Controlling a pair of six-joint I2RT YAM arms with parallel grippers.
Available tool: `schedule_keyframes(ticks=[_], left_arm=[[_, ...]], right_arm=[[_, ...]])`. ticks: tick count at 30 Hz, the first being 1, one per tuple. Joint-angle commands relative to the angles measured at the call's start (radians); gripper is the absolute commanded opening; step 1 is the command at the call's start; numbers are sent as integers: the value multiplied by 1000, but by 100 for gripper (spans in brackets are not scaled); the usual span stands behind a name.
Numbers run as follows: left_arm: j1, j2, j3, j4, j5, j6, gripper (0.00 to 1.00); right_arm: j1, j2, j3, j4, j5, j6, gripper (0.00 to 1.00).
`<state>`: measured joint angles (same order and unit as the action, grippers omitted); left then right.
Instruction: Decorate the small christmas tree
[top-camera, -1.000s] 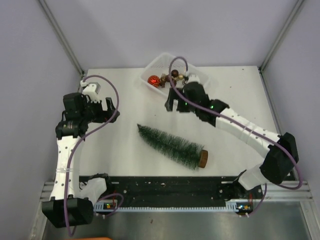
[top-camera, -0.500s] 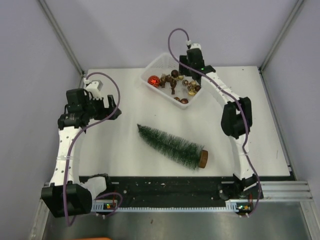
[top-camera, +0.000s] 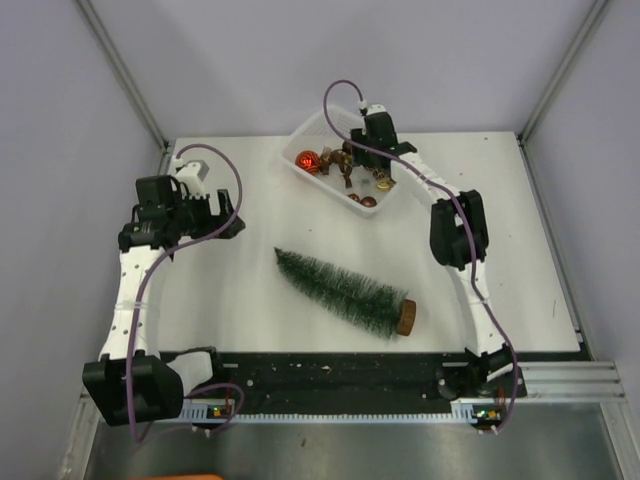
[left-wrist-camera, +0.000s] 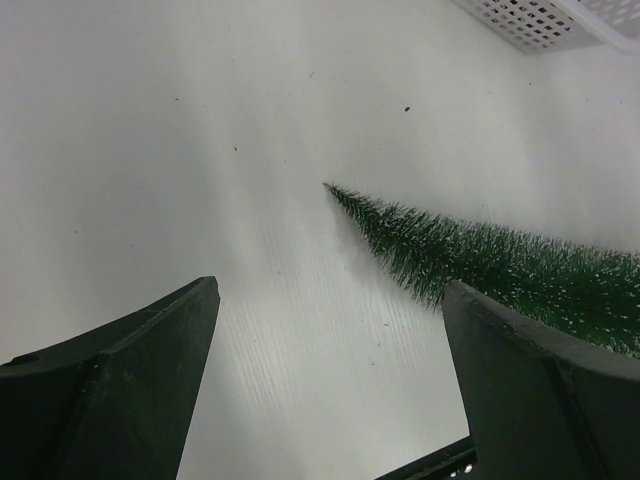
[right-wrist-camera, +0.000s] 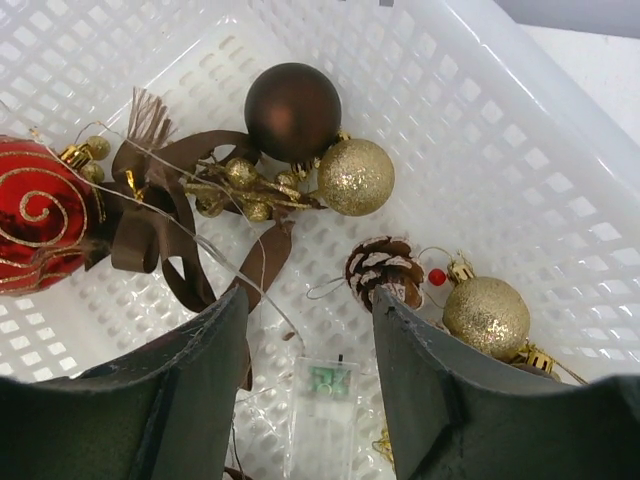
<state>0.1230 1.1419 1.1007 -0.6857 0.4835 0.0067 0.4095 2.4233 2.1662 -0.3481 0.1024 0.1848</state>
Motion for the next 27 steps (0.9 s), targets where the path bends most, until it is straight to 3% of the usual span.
schedule_keyframes(ticks=[1,7,13,27], left_arm=[[-3,2,36,9,21,24,99],[-5,13,34,8,20,32,99],[-3,13,51,-8,3,45,99],[-3,-4,50,-18,-33,75,99]], right_arm=[[-3,-116,-72,107,2,11,53],[-5,-205,-220,225,-144,-8,54],[-3,-110,-120,124,-165,-41,53],[2,11,-13,92,-150,-73,41]])
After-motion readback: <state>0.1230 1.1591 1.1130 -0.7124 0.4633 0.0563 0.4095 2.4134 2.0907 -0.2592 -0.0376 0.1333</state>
